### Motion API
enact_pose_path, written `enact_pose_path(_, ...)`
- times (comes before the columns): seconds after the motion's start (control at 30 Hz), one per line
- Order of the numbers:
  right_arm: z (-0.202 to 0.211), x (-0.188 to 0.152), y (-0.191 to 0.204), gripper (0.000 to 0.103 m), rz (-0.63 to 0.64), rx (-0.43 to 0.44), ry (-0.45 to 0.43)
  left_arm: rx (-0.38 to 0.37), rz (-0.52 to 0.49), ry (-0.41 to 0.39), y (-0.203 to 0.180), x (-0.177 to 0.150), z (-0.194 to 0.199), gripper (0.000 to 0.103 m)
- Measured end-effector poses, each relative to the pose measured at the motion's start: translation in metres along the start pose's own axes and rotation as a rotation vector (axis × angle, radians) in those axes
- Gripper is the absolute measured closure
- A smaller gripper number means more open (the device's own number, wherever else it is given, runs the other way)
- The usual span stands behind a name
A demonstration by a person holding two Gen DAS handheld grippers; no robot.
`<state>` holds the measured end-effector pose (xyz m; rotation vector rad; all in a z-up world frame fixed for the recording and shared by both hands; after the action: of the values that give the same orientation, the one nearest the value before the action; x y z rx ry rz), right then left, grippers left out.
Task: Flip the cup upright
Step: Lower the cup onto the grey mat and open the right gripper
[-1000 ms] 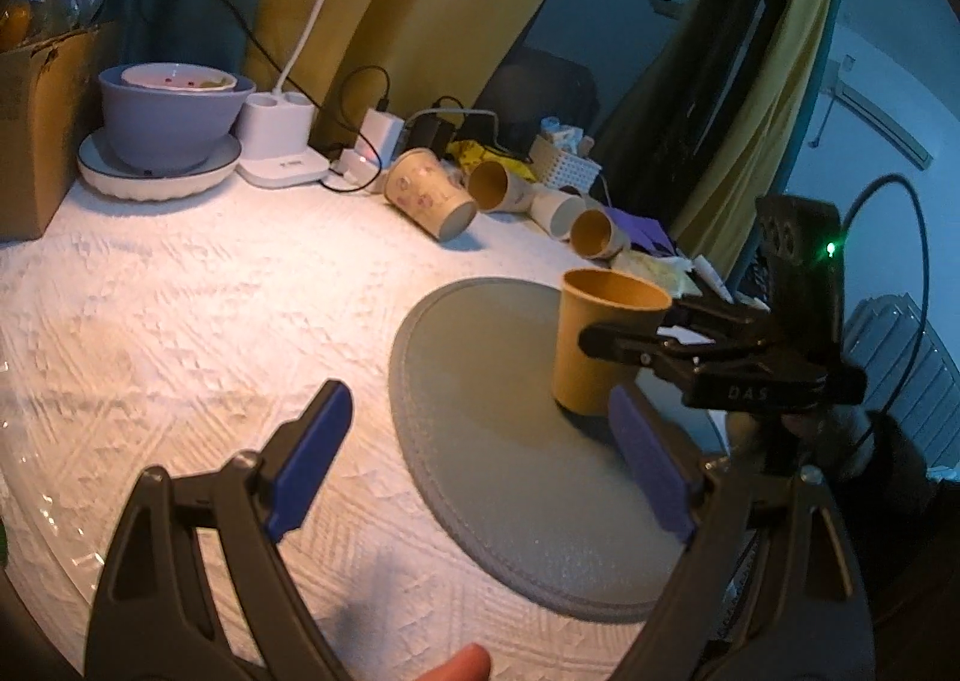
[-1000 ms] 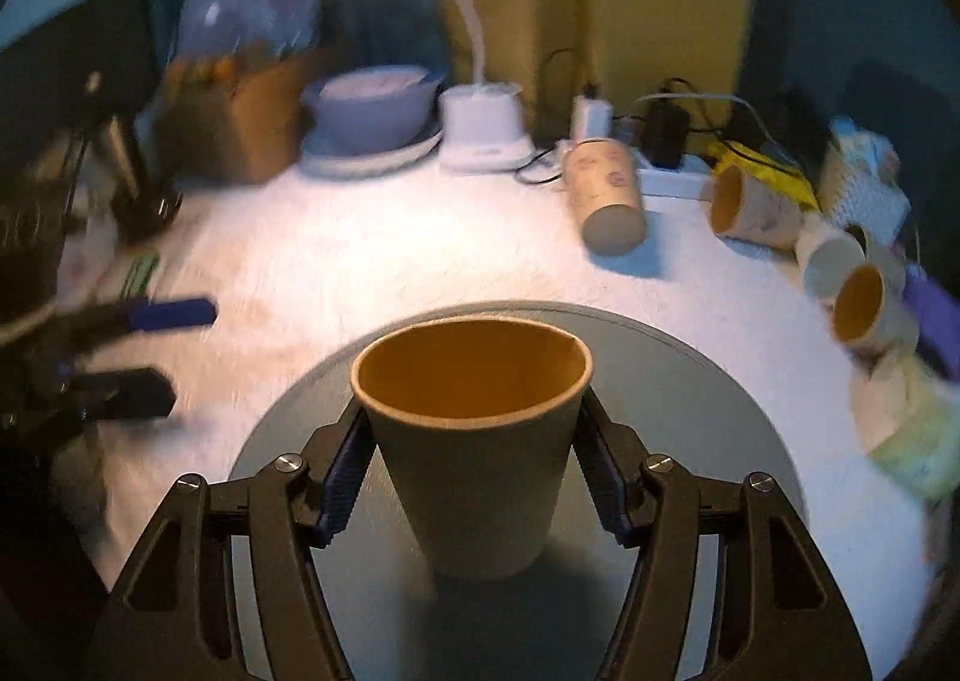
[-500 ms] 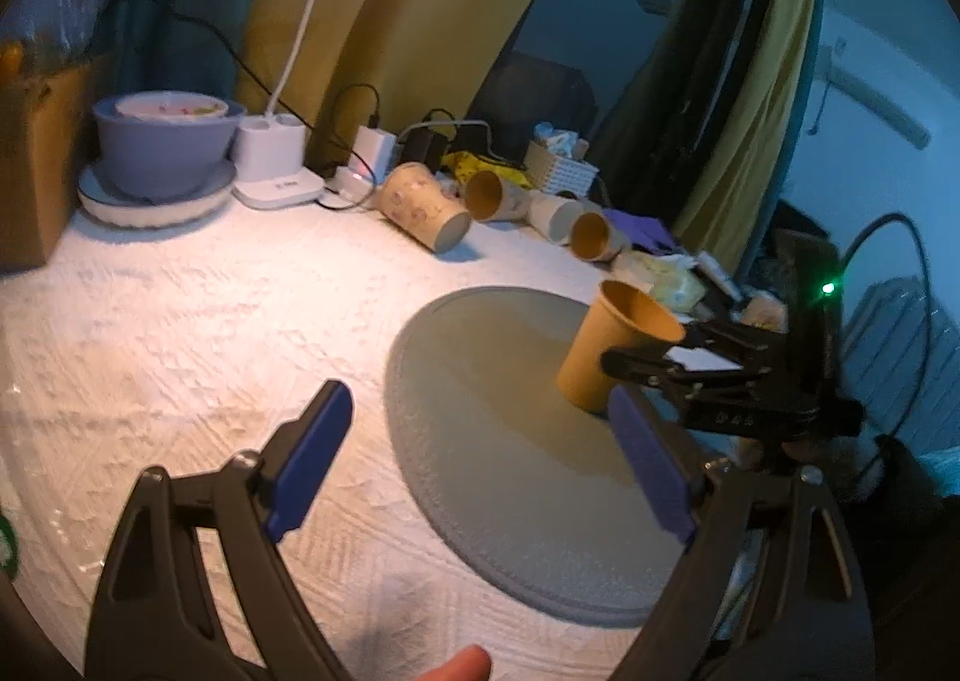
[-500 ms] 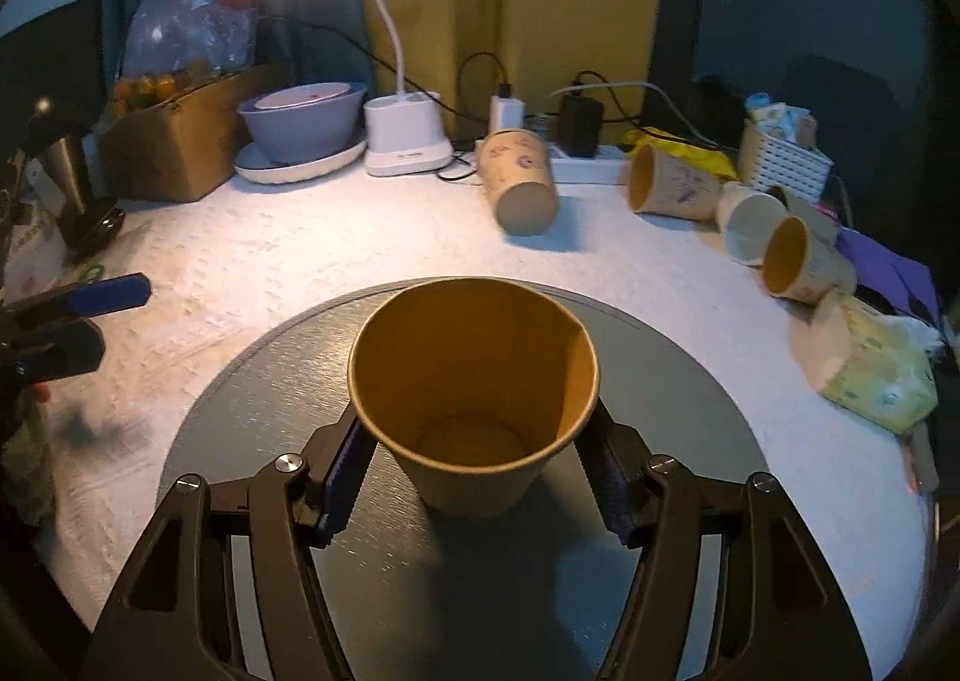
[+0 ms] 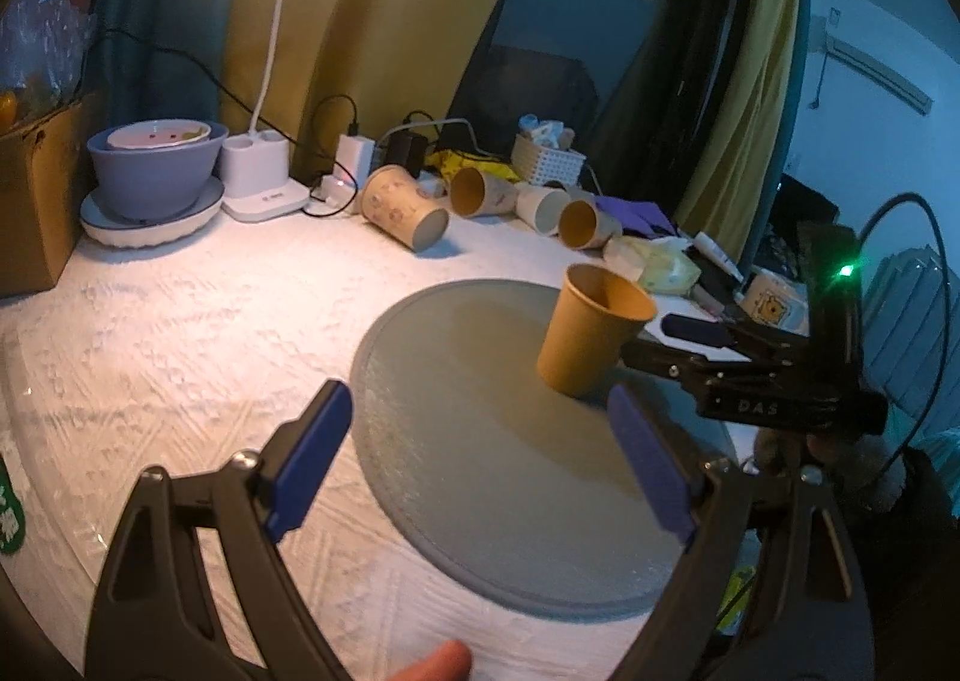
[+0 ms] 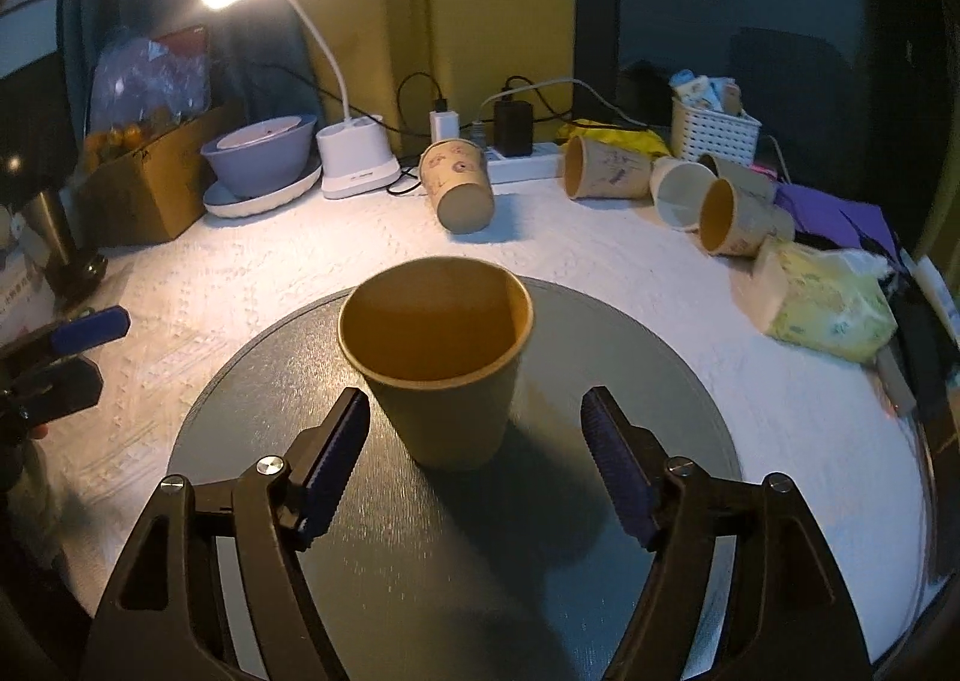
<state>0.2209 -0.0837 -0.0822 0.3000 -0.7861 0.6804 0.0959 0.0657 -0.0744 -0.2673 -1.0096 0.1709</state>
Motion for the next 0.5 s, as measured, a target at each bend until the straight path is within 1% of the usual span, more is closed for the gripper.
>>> enact_pose_path(0.13, 0.015, -0.008, -0.002, 0.027, -0.011, -0.015, -0.005, 0.006, -0.001, -0.003, -0.011, -0.002, 0.005, 0.014)
enact_pose_path(0.37, 0.048, -0.018, -0.001, 0.027, -0.044, -0.037, -0.033, 0.061, -0.007, -0.031, -0.030, -0.003, 0.014, 0.014)
enact_pose_path(0.5, 0.072, -0.022, 0.000, 0.027, -0.058, -0.049, -0.067, 0.061, -0.021, -0.032, -0.042, -0.004, 0.016, 0.014)
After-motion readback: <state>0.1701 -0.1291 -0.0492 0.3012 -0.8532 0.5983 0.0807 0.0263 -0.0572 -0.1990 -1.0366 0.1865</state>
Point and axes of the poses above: each gripper's, at about its wrist camera, not at the fingertips, and z roughly against the way its jaws point, y to its left, x to its top, the point moved 6 cm from there along -z, roughly the way its jaws point, and after that the axes turned 1 degree about y, right-handed, at the moved point
